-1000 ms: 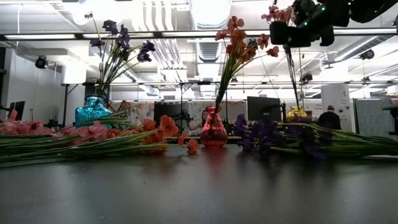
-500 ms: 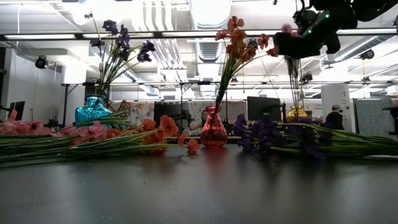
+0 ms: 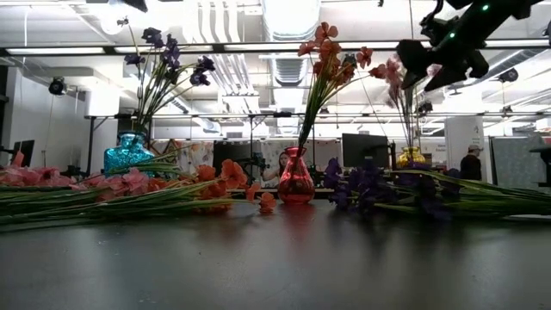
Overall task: Sort flowers into vase by color
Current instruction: Put the bottom orange flowers into the red vase
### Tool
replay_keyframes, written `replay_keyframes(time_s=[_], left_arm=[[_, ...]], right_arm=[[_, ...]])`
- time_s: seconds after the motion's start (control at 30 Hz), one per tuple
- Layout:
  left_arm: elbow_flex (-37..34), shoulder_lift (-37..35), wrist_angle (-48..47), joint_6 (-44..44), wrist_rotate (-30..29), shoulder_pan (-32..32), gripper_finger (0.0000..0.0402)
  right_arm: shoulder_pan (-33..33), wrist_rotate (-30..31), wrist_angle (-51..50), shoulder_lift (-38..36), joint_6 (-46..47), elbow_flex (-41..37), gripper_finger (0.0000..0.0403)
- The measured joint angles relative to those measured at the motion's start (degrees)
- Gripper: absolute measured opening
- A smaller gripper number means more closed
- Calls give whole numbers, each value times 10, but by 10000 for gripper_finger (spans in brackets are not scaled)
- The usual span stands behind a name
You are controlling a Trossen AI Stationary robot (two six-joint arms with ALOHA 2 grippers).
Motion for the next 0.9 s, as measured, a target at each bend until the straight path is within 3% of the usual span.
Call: replay_keyframes(time_s=[0.2,0.47,0.9], left_arm=[[-74,1,64,-57,60,1,322],[-185,1,253,-45,116,0,322],[-320,2,407,-108,124,0,322]], right_arm=[[11,-92,-51,-18,36,3,310],[36,-104,-123,-22,78,3,307],[89,-148,-210,-22,135,3,297]])
